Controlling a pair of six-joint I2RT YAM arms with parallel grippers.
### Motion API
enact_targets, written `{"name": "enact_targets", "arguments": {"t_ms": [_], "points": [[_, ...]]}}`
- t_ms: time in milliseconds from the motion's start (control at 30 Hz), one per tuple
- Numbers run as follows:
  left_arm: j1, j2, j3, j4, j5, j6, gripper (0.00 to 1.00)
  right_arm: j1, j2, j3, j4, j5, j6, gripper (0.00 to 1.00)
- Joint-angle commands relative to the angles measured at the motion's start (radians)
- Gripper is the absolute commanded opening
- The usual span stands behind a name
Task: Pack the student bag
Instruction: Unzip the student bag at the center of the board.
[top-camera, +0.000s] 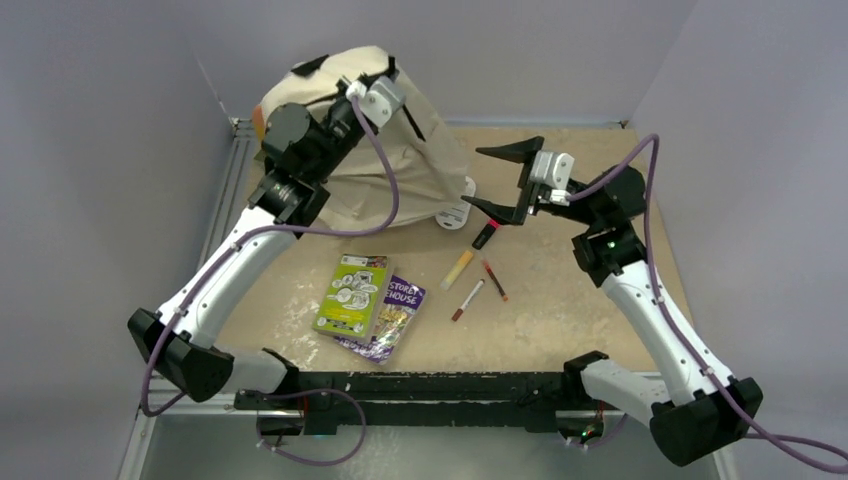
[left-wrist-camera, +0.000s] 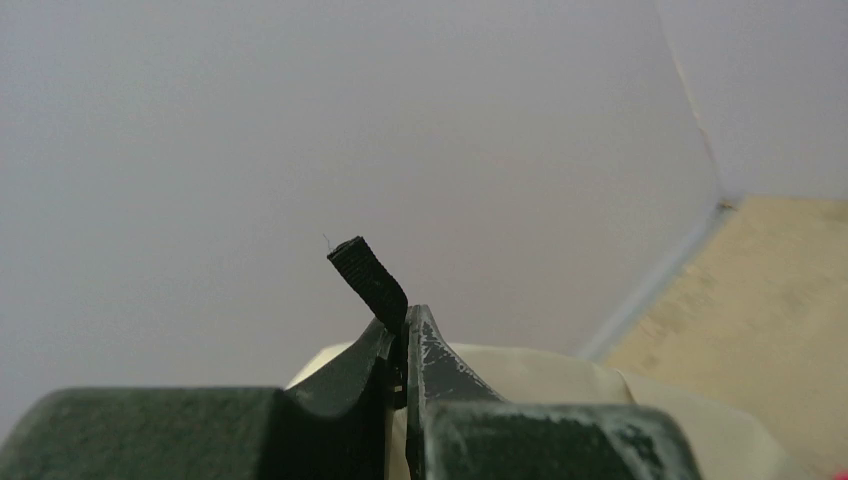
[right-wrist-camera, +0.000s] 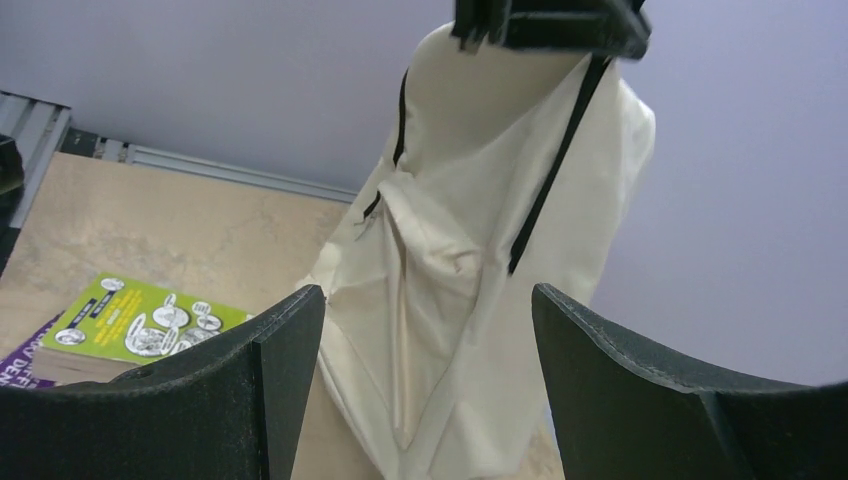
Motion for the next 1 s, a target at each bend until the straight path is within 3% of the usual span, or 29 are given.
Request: {"name": "enact_targets", "arguments": {"t_ms": [0,133,267,433,800,967], "points": [[-0.008,-0.147,-0.167,0.152,0.098,-0.113,0.0,0.031,0.04,-0.013,0.055,-0.021,-0.007,0.78],[-0.008,-0.234,-0.334,0.189,0.109,-0.197,0.0,0.08,0.087,-0.019,0.042,0.019,-0.047,0.78],[-0.009,-0.282,-0.405,0.184,0.11,-0.237,0.0,0.128,0.134,-0.018,0.094,0.099,-0.023,0.79],[-0.009,-0.308,-0.434,0.162,0.119,-0.264,0.0,0.201,0.18,-0.008,0.189,0.235,0.056,0.81],[-0.009,-0.3,-0.426,0.15,0.124,-0.289,0.0,0.401,0.252,-0.002,0.363,0.703,0.309,0.9],[-0.009,-0.296,-0.423,0.148,0.131,-0.298,0.0,0.475,0.295,0.002,0.402,0.862,0.335,0.91]]}}
